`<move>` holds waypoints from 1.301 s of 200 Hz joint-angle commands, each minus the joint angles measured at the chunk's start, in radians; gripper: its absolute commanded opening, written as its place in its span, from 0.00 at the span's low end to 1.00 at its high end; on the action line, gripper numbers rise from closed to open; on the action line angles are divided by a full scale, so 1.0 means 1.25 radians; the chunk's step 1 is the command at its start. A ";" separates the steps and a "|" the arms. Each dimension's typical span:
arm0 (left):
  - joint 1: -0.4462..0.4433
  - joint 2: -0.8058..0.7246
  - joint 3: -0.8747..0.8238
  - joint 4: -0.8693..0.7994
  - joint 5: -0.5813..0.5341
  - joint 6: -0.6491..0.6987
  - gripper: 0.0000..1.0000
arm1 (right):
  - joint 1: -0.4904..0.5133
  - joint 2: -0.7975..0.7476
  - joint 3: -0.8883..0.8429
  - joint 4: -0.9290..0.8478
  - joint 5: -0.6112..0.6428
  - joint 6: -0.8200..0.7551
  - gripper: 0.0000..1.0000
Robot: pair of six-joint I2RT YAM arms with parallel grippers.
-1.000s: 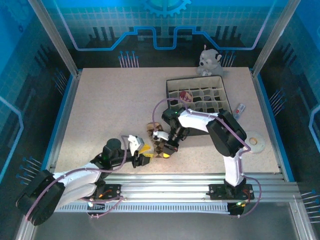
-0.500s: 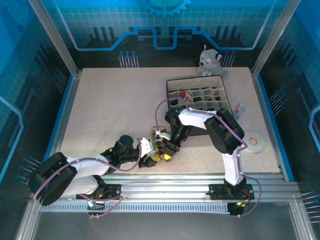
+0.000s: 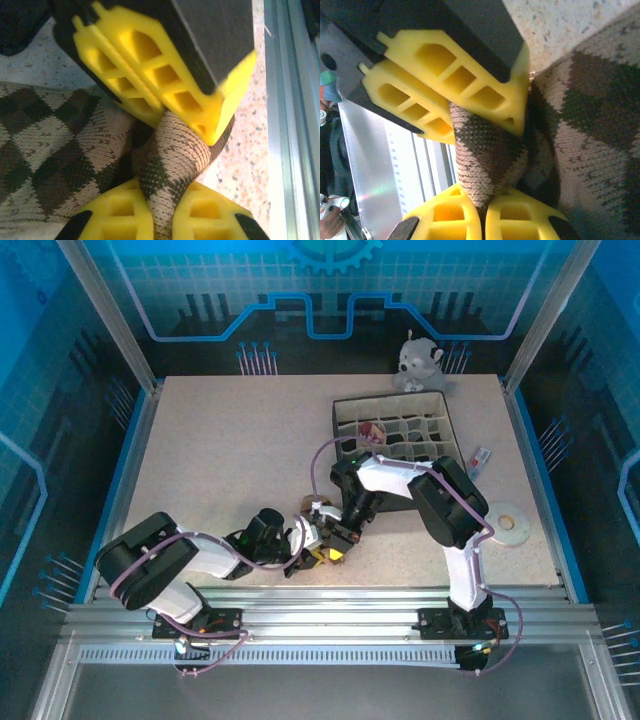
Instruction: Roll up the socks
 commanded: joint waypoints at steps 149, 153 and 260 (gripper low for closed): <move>0.006 0.054 0.048 -0.211 -0.016 -0.330 0.00 | 0.083 -0.642 -0.479 0.626 0.469 0.216 0.50; 0.007 0.055 0.048 -0.212 -0.011 -0.338 0.00 | 0.100 -0.656 -0.493 0.641 0.496 0.196 0.50; 0.064 0.140 0.083 -0.207 0.106 -0.490 0.00 | 0.376 -0.603 -0.590 0.801 0.890 -0.123 0.52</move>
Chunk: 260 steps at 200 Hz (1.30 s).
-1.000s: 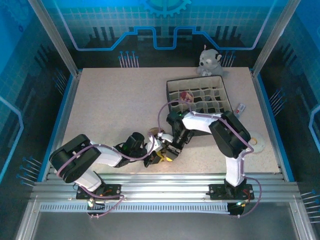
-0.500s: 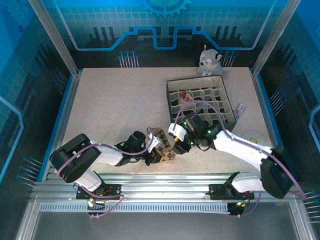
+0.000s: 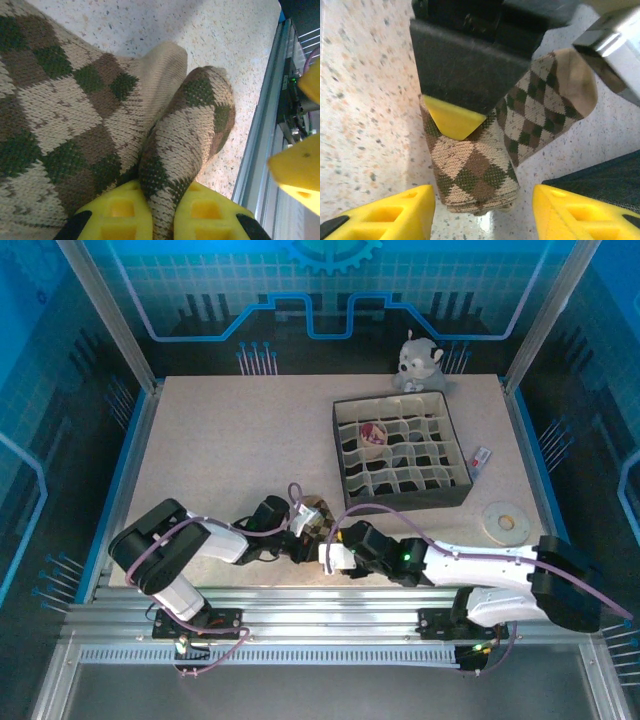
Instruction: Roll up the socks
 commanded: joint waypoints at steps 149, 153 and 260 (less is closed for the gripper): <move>0.095 0.127 -0.063 0.056 0.158 -0.153 0.00 | 0.009 0.253 0.024 0.157 0.094 -0.129 0.36; 0.097 0.128 -0.065 0.062 0.162 -0.156 0.00 | 0.007 0.254 0.023 0.159 0.096 -0.129 0.31; 0.126 -0.133 -0.064 -0.149 0.028 -0.028 0.36 | -0.079 0.258 0.229 -0.297 -0.183 0.049 0.00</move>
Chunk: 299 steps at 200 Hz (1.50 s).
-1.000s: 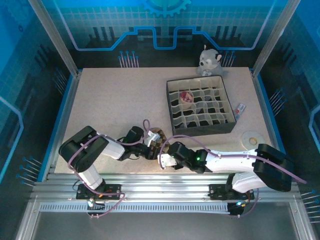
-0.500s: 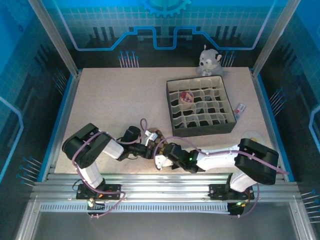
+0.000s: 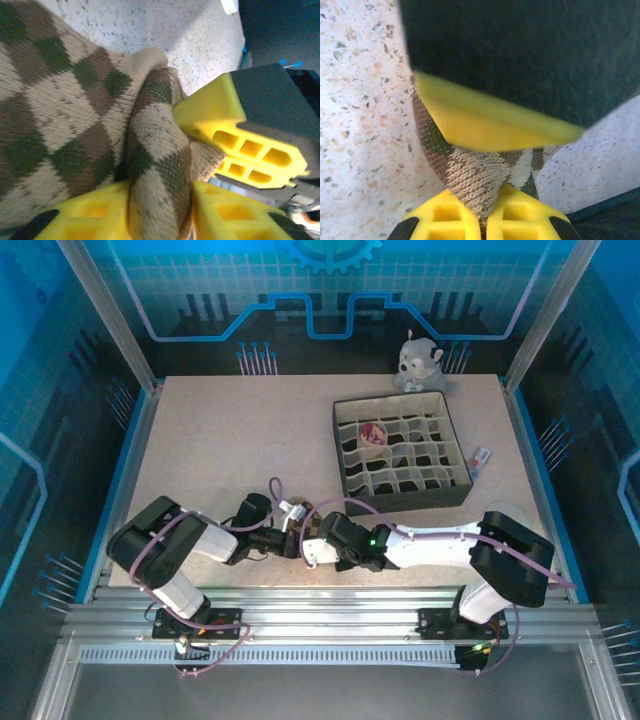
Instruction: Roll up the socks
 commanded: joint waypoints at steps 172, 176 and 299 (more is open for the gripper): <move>-0.150 -1.000 -0.265 -0.329 -0.503 0.285 0.40 | -0.233 0.380 0.418 -0.668 -0.672 0.129 0.00; -0.162 -0.995 -0.264 -0.326 -0.510 0.296 0.41 | -0.236 0.386 0.421 -0.675 -0.674 0.128 0.00; -0.305 -0.538 -0.132 -0.162 -0.491 0.596 0.56 | -0.265 0.383 0.409 -0.689 -0.654 0.130 0.00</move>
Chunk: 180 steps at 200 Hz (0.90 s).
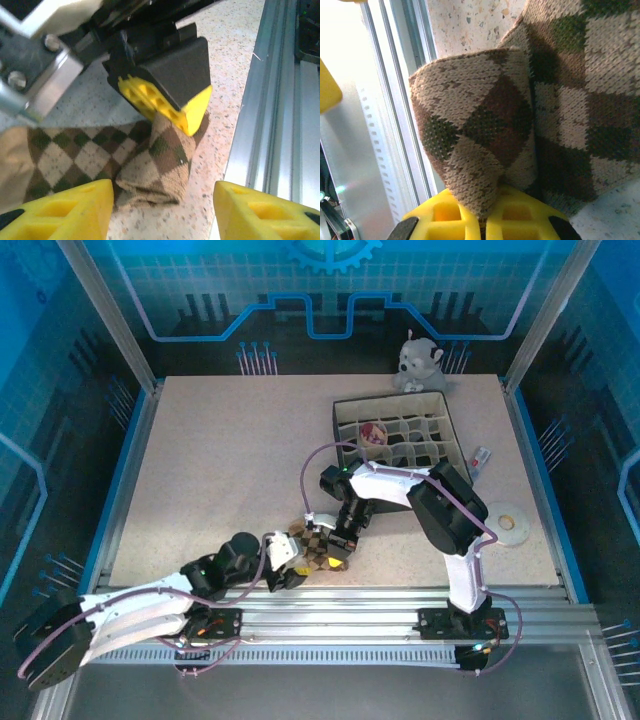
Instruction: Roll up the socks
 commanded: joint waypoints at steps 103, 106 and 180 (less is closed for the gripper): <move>-0.018 0.380 0.097 0.250 0.100 0.081 0.44 | -0.011 -0.033 -0.058 0.033 0.043 0.029 0.00; -0.019 0.385 0.100 0.249 0.102 0.080 0.40 | -0.010 -0.034 -0.059 0.035 0.043 0.030 0.00; -0.033 0.436 0.062 0.265 0.095 0.066 0.00 | -0.030 -0.130 -0.071 0.069 0.051 0.078 0.28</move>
